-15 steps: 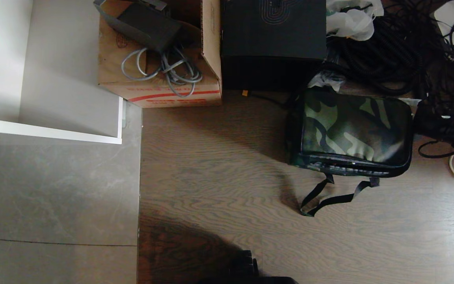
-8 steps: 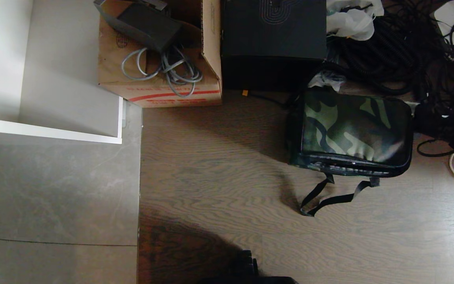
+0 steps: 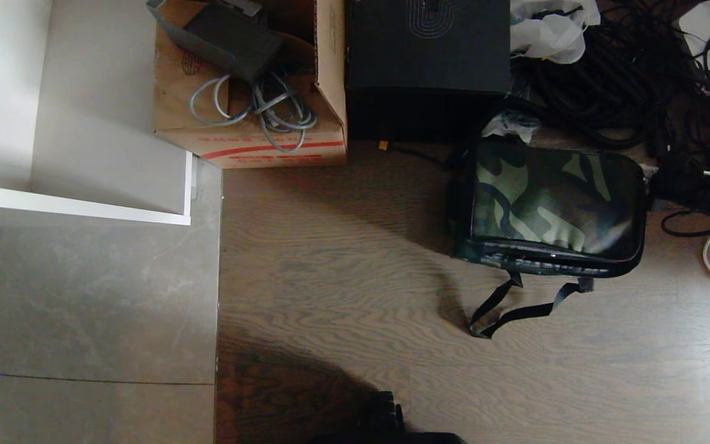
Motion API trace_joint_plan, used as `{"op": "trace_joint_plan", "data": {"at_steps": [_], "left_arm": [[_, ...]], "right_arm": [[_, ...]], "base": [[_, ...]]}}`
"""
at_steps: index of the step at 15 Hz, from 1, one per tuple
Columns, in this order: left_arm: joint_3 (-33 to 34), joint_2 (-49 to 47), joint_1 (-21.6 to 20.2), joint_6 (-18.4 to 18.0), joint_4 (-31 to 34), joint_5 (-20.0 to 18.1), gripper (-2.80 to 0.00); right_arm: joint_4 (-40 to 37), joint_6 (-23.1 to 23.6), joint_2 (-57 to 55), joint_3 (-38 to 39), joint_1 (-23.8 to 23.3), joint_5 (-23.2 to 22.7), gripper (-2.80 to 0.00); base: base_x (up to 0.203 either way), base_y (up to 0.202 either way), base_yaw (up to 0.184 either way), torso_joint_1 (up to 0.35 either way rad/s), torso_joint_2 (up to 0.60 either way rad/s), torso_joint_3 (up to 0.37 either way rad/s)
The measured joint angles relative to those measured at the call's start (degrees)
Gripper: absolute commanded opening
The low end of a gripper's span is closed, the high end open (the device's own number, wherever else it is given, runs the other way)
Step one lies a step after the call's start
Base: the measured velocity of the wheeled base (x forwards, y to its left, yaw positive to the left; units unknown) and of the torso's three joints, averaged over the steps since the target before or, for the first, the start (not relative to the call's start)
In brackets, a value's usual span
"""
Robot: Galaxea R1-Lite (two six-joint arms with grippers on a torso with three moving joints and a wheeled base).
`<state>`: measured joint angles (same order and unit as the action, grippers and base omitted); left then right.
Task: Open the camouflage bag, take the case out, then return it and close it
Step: Open the top of the storage box
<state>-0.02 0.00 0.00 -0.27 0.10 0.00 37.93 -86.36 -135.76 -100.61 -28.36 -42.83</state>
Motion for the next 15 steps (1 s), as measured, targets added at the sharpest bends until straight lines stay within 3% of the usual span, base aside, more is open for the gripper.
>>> {"op": "trace_joint_plan", "data": {"at_steps": [6,15], "left_arm": [[0.0,0.0,0.0,0.0,0.0,0.0,-2.8],[0.0,0.0,0.0,0.0,0.0,0.0,-2.8]], "right_arm": [[2.3,2.0,4.9,1.8,-3.7,-4.6,-2.8],[2.7,2.5,7.0,-0.8,-2.2,-6.8,-2.8]], "base": [[0.0,0.0,0.0,0.0,0.0,0.0],[0.0,0.0,0.0,0.0,0.0,0.0]]}}
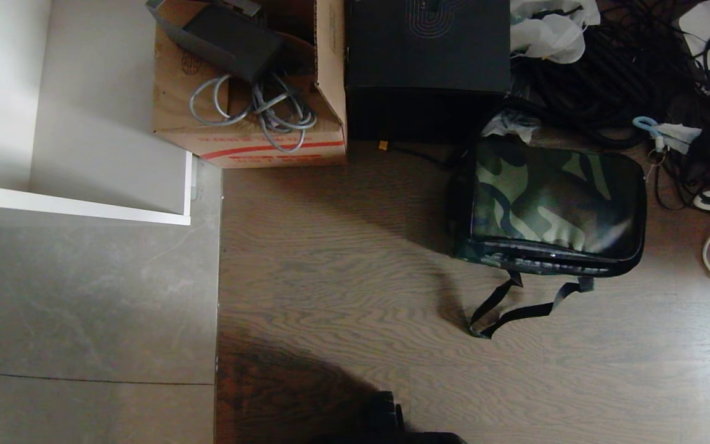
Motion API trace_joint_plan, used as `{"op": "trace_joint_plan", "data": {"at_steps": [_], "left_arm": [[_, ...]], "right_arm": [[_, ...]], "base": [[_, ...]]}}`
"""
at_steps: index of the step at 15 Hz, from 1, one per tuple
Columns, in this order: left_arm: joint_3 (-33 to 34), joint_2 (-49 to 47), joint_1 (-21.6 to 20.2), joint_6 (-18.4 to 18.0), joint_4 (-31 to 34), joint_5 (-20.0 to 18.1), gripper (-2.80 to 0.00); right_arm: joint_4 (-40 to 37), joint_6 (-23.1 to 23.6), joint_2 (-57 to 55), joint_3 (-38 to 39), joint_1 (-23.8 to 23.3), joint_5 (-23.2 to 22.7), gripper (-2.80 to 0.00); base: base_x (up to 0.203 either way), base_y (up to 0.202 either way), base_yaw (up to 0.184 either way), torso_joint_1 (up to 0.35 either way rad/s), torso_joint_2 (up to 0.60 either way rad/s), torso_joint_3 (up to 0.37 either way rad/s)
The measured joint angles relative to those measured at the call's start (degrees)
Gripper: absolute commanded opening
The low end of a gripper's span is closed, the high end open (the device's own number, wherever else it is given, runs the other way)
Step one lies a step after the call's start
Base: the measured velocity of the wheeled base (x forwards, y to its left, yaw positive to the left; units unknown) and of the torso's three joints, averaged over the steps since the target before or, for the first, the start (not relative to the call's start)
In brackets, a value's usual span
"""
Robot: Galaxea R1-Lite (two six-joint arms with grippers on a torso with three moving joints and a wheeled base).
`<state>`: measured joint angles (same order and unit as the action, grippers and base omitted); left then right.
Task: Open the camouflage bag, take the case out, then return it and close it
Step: Open the top of the storage box
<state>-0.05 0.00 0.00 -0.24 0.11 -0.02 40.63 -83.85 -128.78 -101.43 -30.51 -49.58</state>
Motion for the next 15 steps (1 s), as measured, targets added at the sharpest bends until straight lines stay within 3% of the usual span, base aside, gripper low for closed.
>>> {"op": "trace_joint_plan", "data": {"at_steps": [4,8,11,13,14,15], "left_arm": [[0.0,0.0,0.0,0.0,0.0,0.0,-2.8],[0.0,0.0,0.0,0.0,0.0,0.0,-2.8],[0.0,0.0,0.0,0.0,0.0,0.0,-2.8],[0.0,0.0,0.0,0.0,0.0,0.0,-2.8],[0.0,0.0,0.0,0.0,0.0,0.0,-2.8],[0.0,0.0,0.0,0.0,0.0,0.0,-2.8]], "right_arm": [[0.3,-2.1,-1.8,-6.2,0.9,1.9,-2.8],[6.9,-9.3,-3.1,-9.3,1.7,2.8,-2.8],[14.0,-18.2,-3.4,-9.4,2.0,2.9,-2.8],[15.2,-19.6,-3.4,-8.9,1.1,3.0,-2.8],[14.9,-19.7,-3.2,-8.1,0.4,2.9,0.0],[14.8,-19.7,-2.9,-7.4,0.0,2.9,0.0]], "base": [[0.0,0.0,0.0,0.0,0.0,0.0],[0.0,0.0,0.0,0.0,0.0,0.0],[0.0,0.0,0.0,0.0,0.0,0.0],[0.0,0.0,0.0,0.0,0.0,0.0],[0.0,0.0,0.0,0.0,0.0,0.0],[0.0,0.0,0.0,0.0,0.0,0.0]]}}
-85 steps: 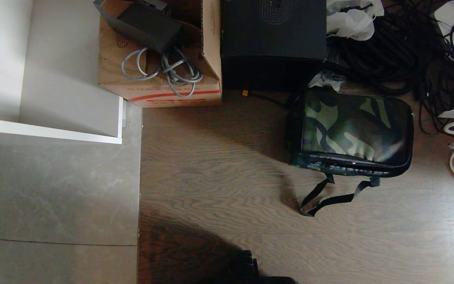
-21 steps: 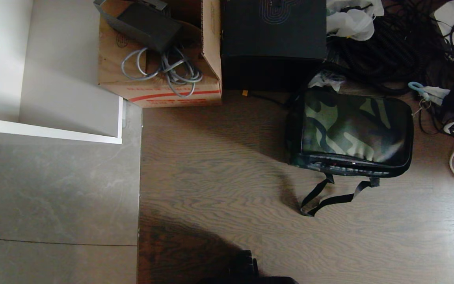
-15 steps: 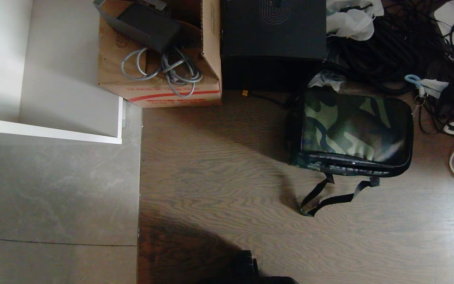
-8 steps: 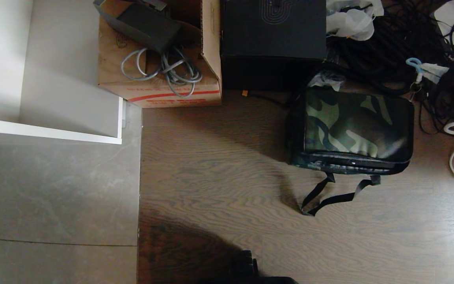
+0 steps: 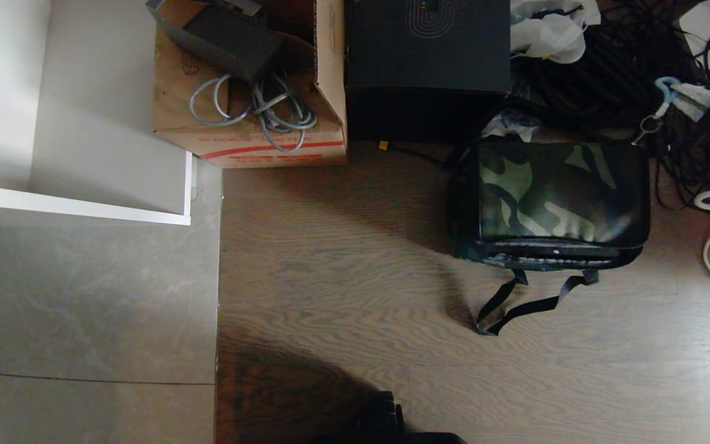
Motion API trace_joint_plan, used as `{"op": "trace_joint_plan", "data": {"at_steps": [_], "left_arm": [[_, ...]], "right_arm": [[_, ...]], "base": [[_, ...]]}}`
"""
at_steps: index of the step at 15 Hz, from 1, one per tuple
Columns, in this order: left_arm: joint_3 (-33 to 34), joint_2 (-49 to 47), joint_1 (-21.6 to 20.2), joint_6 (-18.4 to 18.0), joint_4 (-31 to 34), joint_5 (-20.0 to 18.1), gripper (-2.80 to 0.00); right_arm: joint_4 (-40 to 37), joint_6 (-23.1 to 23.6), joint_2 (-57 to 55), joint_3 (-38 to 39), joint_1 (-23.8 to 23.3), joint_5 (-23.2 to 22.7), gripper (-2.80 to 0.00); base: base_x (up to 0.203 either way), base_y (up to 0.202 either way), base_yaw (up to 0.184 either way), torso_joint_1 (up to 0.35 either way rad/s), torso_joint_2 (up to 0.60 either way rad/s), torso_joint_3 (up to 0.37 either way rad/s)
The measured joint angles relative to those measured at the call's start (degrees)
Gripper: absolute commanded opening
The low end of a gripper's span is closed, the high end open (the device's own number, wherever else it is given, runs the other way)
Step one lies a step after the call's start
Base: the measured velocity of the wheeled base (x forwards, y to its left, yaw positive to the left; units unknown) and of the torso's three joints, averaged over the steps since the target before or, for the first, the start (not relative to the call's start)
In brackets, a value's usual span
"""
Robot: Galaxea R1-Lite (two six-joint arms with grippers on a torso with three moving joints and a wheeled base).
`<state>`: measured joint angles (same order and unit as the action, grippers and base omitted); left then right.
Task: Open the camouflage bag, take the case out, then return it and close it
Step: Open the top of the storage box
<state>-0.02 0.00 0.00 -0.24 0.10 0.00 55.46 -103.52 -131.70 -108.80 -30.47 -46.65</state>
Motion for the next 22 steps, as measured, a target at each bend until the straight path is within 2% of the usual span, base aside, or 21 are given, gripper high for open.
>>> {"op": "trace_joint_plan", "data": {"at_steps": [4,9,12,13,15,17,20,22], "left_arm": [[0.0,0.0,0.0,0.0,0.0,0.0,-2.8],[0.0,0.0,0.0,0.0,0.0,0.0,-2.8],[0.0,0.0,0.0,0.0,0.0,0.0,-2.8],[0.0,0.0,0.0,0.0,0.0,0.0,-2.8],[0.0,0.0,0.0,0.0,0.0,0.0,-2.8],[0.0,0.0,0.0,0.0,0.0,0.0,-2.8],[0.0,0.0,0.0,0.0,0.0,0.0,-2.8],[0.0,0.0,0.0,0.0,0.0,0.0,-2.8]], "right_arm": [[2.6,0.9,2.7,8.1,-1.6,-2.0,0.0],[6.6,1.5,6.0,19.5,-5.6,-11.6,0.0],[6.2,4.1,8.0,25.9,-6.1,-14.1,0.0],[5.5,6.5,8.6,28.3,-6.0,-14.3,0.0],[2.2,14.6,9.9,32.4,-4.8,-15.5,0.0],[-5.8,22.5,10.8,33.5,-4.0,-15.9,0.0],[-26.4,36.8,12.7,32.0,-3.1,-15.9,0.0],[-41.7,52.0,14.4,30.5,-2.9,-14.6,0.0]], "base": [[0.0,0.0,0.0,0.0,0.0,0.0],[0.0,0.0,0.0,0.0,0.0,0.0],[0.0,0.0,0.0,0.0,0.0,0.0],[0.0,0.0,0.0,0.0,0.0,0.0],[0.0,0.0,0.0,0.0,0.0,0.0],[0.0,0.0,0.0,0.0,0.0,0.0],[0.0,0.0,0.0,0.0,0.0,0.0],[0.0,0.0,0.0,0.0,0.0,0.0]]}}
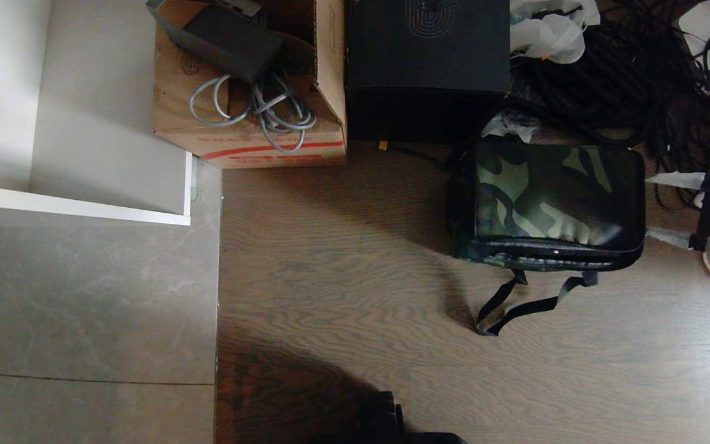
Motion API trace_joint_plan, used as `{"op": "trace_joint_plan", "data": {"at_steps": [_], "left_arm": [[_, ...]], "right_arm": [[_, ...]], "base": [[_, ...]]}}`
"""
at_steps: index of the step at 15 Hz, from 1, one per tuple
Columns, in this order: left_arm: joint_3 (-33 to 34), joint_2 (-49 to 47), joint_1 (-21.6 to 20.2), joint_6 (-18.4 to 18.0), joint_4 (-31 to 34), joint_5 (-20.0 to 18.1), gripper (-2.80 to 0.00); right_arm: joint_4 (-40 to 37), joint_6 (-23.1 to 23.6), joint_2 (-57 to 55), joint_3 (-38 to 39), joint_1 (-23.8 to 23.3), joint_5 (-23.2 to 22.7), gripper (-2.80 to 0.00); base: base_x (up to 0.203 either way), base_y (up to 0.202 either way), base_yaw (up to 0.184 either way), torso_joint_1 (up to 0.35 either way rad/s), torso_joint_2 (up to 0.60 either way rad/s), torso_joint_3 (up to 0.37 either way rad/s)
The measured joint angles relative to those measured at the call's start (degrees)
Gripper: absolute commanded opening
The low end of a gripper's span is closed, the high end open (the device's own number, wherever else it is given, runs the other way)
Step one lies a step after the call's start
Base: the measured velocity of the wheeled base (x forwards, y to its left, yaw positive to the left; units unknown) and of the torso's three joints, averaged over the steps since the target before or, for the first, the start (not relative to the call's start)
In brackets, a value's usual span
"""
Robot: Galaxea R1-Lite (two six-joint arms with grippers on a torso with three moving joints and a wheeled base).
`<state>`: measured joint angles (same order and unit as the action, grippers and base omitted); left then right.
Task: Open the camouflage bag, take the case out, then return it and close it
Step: Open the top of the storage box
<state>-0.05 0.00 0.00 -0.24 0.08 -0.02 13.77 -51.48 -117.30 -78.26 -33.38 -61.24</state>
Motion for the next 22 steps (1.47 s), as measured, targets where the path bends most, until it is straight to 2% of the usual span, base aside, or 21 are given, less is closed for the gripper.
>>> {"op": "trace_joint_plan", "data": {"at_steps": [3,6,7,8,9,10,11,12,17,22], "left_arm": [[0.0,0.0,0.0,0.0,0.0,0.0,-2.8],[0.0,0.0,0.0,0.0,0.0,0.0,-2.8],[0.0,0.0,0.0,0.0,0.0,0.0,-2.8],[0.0,0.0,0.0,0.0,0.0,0.0,-2.8],[0.0,0.0,0.0,0.0,0.0,0.0,-2.8],[0.0,0.0,0.0,0.0,0.0,0.0,-2.8],[0.0,0.0,0.0,0.0,0.0,0.0,-2.8],[0.0,0.0,0.0,0.0,0.0,0.0,-2.8],[0.0,0.0,0.0,0.0,0.0,0.0,-2.8],[0.0,0.0,0.0,0.0,0.0,0.0,-2.8]], "right_arm": [[-19.0,24.3,3.4,-0.9,-0.4,4.2,0.0],[-31.7,47.6,7.2,2.1,-2.4,11.6,0.0],[-35.8,53.4,8.0,2.6,-3.7,12.5,0.0],[-40.3,58.3,8.7,3.5,-4.9,11.2,0.0],[-43.7,61.2,9.2,4.2,-5.9,7.5,0.0],[-45.8,61.8,9.4,4.7,-6.7,4.7,0.0],[-46.3,61.9,9.6,5.1,-7.6,3.1,-0.19],[-46.4,62.1,9.6,5.4,-8.1,1.8,-2.8],[-46.6,67.4,9.3,6.2,-9.0,-1.9,-2.8],[-46.6,67.7,9.5,7.9,-9.0,-3.2,-2.8]], "base": [[0.0,0.0,0.0,0.0,0.0,0.0],[0.0,0.0,0.0,0.0,0.0,0.0],[0.0,0.0,0.0,0.0,0.0,0.0],[0.0,0.0,0.0,0.0,0.0,0.0],[0.0,0.0,0.0,0.0,0.0,0.0],[0.0,0.0,0.0,0.0,0.0,0.0],[0.0,0.0,0.0,0.0,0.0,0.0],[0.0,0.0,0.0,0.0,0.0,0.0],[0.0,0.0,0.0,0.0,0.0,0.0],[0.0,0.0,0.0,0.0,0.0,0.0]]}}
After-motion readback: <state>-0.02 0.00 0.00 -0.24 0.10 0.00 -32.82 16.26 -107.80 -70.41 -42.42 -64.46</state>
